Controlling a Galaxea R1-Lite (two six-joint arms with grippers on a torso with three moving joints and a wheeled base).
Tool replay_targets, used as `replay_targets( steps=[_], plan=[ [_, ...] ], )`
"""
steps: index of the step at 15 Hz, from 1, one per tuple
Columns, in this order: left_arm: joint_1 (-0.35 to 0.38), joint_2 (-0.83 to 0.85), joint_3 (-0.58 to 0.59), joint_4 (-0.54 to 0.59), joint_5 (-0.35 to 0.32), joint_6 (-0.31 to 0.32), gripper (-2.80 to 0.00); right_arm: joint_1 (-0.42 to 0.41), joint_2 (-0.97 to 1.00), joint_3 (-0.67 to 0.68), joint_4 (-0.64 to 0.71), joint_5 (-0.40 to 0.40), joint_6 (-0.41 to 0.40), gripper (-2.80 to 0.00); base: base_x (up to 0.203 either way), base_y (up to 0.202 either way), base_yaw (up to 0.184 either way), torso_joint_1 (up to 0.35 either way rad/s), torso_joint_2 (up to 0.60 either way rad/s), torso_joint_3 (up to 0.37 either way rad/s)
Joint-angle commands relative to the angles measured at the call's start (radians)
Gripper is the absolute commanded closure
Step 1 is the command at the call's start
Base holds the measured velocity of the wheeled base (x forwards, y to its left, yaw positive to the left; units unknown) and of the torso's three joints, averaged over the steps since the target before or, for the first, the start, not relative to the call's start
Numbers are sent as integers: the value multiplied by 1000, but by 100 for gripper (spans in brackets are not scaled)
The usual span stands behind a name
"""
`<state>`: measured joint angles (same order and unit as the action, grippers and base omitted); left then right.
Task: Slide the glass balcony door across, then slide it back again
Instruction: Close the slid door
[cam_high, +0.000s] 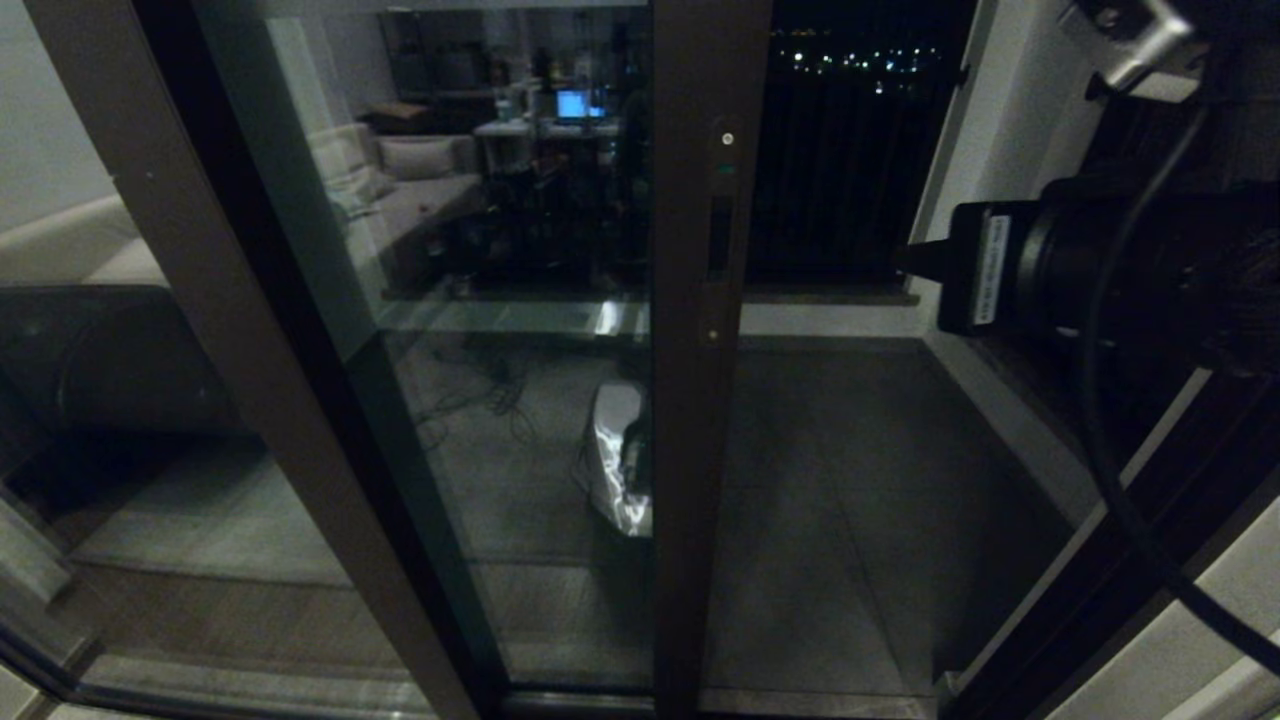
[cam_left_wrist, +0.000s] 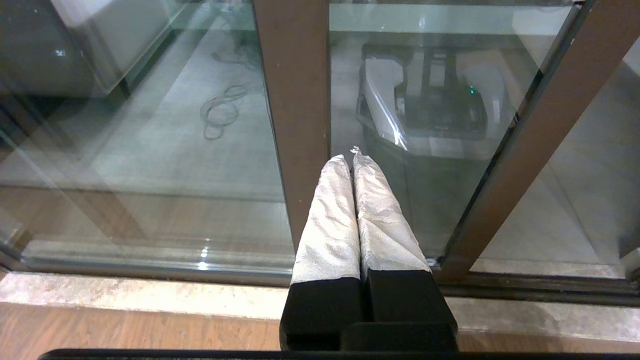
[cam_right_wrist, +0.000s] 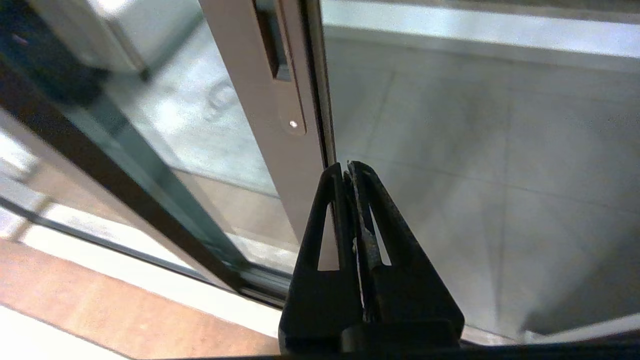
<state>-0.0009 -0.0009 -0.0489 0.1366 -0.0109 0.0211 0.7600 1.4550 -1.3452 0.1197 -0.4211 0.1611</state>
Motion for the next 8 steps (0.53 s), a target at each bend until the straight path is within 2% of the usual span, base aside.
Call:
replay_targets(
  steps=[1,5,8],
  plan=[
    [1,-1,0,1,0,0,0,17,98,-55,0,-12,0,0,0,0,0,0,0,0],
    [0,-1,0,0,0,0,0,86,183,-159,1,-16,1,0,0,0,0,0,0,0],
    [1,-1,0,1,0,0,0,113,215,-183,3,-22,5,0,0,0,0,0,0,0]
  ],
)
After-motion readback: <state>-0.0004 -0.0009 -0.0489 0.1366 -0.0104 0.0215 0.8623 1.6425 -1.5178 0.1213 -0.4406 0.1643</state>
